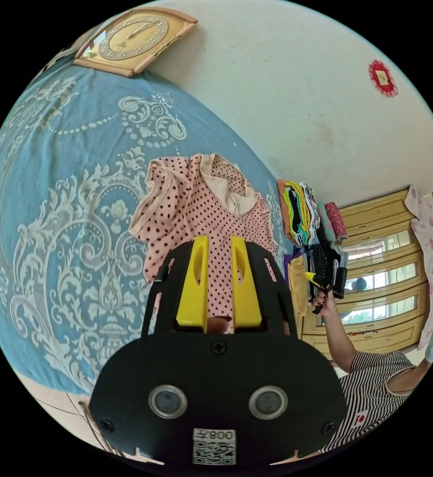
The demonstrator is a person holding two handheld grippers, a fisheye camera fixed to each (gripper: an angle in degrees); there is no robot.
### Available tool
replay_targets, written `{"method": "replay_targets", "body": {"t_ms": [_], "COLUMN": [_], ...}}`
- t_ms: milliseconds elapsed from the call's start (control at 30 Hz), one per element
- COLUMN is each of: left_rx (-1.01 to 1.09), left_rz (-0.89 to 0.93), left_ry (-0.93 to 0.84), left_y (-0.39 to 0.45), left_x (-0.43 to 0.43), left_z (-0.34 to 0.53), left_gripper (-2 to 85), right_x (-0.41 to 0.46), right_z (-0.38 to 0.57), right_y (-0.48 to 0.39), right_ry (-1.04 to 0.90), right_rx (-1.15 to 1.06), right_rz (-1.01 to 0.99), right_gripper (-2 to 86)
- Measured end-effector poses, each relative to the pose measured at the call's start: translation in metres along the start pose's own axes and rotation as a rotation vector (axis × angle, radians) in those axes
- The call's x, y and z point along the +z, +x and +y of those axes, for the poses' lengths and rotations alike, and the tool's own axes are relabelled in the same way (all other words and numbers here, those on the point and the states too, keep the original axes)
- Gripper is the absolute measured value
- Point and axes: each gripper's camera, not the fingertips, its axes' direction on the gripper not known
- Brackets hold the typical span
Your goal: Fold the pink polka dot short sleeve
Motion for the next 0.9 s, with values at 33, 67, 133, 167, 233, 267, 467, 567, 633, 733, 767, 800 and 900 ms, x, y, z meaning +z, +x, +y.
{"method": "replay_targets", "body": {"t_ms": [33, 67, 133, 167, 233, 267, 467, 567, 633, 733, 767, 800, 900], "left_rx": [0.008, 0.017, 0.030, 0.037, 0.045, 0.051, 0.077, 0.113, 0.123, 0.149, 0.155, 0.159, 0.171], "left_rz": [-0.023, -0.064, -0.134, -0.167, -0.215, -0.245, -0.353, -0.374, -0.381, -0.351, -0.324, -0.313, -0.291], "left_ry": [-0.004, -0.012, -0.017, -0.021, -0.025, -0.023, -0.100, -0.083, -0.081, -0.030, 0.006, 0.025, 0.107], "left_y": [0.000, 0.001, 0.001, 0.001, 0.001, 0.001, 0.004, 0.013, 0.018, 0.029, 0.033, 0.035, 0.045], "left_x": [0.011, 0.021, 0.037, 0.047, 0.062, 0.071, 0.123, 0.135, 0.138, 0.130, 0.123, 0.119, 0.102], "left_z": [-0.024, -0.047, -0.080, -0.100, -0.126, -0.141, -0.188, -0.199, -0.206, -0.217, -0.220, -0.222, -0.232], "left_gripper": [7.2, 7.4, 7.5, 7.5, 7.4, 7.3, 3.6, 1.6, 1.1, 0.6, 0.6, 0.5, 0.5], "right_x": [0.014, 0.022, 0.054, 0.063, 0.097, 0.105, 0.201, 0.261, 0.299, 0.307, 0.308, 0.305, 0.288], "right_z": [-0.031, -0.046, -0.103, -0.117, -0.167, -0.179, -0.264, -0.289, -0.298, -0.302, -0.303, -0.303, -0.301], "right_y": [-0.003, -0.005, -0.009, -0.009, -0.010, -0.011, -0.026, -0.023, -0.020, -0.021, -0.021, -0.022, -0.031], "right_ry": [-0.004, -0.006, -0.014, -0.015, -0.023, -0.021, -0.042, -0.128, -0.176, -0.146, -0.144, -0.124, -0.050], "right_rx": [-0.026, -0.042, -0.084, -0.093, -0.122, -0.129, -0.219, -0.229, -0.233, -0.239, -0.237, -0.243, -0.267], "right_rz": [0.037, 0.056, 0.146, 0.164, 0.241, 0.262, 0.419, 0.521, 0.599, 0.577, 0.572, 0.557, 0.531], "right_gripper": [3.9, 4.2, 5.1, 5.3, 5.6, 5.6, 5.7, 5.0, 2.7, 0.7, 0.6, 0.4, 0.1]}}
